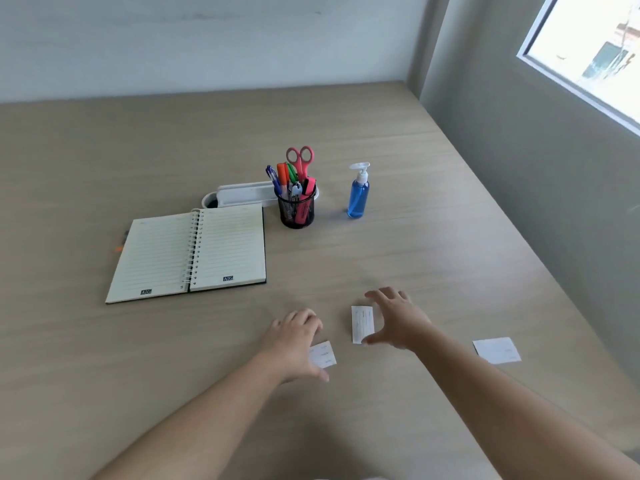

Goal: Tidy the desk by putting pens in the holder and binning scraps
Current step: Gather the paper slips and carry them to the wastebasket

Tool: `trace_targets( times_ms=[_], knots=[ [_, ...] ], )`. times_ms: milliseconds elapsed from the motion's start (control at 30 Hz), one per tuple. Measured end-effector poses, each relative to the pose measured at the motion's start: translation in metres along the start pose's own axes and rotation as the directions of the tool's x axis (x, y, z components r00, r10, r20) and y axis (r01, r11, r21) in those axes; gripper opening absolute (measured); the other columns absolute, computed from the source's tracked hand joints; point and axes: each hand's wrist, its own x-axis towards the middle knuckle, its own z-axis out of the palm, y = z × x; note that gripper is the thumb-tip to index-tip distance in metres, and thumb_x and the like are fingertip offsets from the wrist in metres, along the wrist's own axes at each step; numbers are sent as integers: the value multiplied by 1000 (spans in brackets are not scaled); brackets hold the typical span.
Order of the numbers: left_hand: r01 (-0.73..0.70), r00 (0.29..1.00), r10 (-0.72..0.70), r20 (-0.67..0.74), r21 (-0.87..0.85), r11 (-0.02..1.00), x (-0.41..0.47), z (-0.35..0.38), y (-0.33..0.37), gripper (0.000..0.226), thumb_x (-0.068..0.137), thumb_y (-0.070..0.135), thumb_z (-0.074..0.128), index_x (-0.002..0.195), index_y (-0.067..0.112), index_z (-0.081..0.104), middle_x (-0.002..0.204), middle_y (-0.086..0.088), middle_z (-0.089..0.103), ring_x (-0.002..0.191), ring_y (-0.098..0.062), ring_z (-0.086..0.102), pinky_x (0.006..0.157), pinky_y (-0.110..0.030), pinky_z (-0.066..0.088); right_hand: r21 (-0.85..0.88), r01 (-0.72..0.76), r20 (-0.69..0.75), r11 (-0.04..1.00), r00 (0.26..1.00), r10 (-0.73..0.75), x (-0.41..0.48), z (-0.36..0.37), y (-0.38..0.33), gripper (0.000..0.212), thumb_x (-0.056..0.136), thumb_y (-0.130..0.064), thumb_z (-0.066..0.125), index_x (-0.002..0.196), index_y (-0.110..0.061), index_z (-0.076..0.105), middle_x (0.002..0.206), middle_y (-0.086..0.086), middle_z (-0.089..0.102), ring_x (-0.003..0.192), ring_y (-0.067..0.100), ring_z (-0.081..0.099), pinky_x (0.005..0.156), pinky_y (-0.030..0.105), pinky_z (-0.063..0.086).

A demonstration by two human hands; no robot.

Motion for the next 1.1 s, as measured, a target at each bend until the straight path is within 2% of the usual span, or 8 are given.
trace_targets(
  times_ms=[133,367,467,567,700,867,933,1100],
  knots=[
    [1,999,-1,-33,-6,1000,-3,4,1,66,62,47,80,120,28,53,133,11,45,128,-15,40,101,-34,34,-64,7,-22,998,1000,-9,-3,9,-6,90,58,-54,79,135,-32,37,143,-1,36,130,24,35,106,41,39],
    [70,997,-70,-24,-19,997,2,6,8,47,74,35,77,116,23,58,129,5,49,124,-17,42,99,-33,35,-123,-57,34,991,998,61,5,5,-18,83,58,-39,84,128,-20,43,137,4,39,125,26,39,99,39,44],
    [84,996,-85,-13,-17,996,5,7,11,43,76,32,76,114,21,59,127,3,49,123,-18,42,97,-34,38,-109,-61,23,992,998,64,8,4,-18,70,69,-30,78,129,-18,45,134,5,44,122,26,44,97,37,44],
    [89,996,-89,-2,-48,995,4,7,12,39,77,30,75,112,21,60,125,3,50,121,-19,44,94,-34,42,21,-72,-1,997,997,72,5,4,-12,50,82,-31,63,129,-18,52,128,3,58,115,24,55,83,33,46],
    [106,994,-108,-14,-107,989,1,7,12,34,78,28,74,106,20,57,118,2,56,110,-22,56,84,-33,45,197,-91,15,976,996,90,-3,5,-1,22,82,-27,65,92,-9,58,96,6,63,85,24,58,59,28,40],
    [6,1000,-6,9,-37,999,-5,3,13,50,83,27,67,128,36,46,123,4,49,109,-23,57,80,-31,42,263,-105,28,959,994,102,-7,6,5,30,82,-25,67,108,-14,59,93,2,57,65,14,51,48,21,33],
    [-19,1000,19,17,-5,1000,-5,2,13,43,85,28,65,124,36,51,123,3,48,108,-23,57,78,-31,40,260,-97,26,961,995,93,-6,8,6,16,82,-25,66,91,-19,53,80,-3,51,60,11,47,44,19,30],
    [-9,999,10,33,-20,1000,-2,0,13,33,82,27,69,112,27,55,116,3,48,103,-24,57,73,-31,40,261,-80,15,962,997,79,-6,8,7,23,82,-21,66,73,-15,46,71,-3,48,62,15,47,43,21,33]
  ],
)
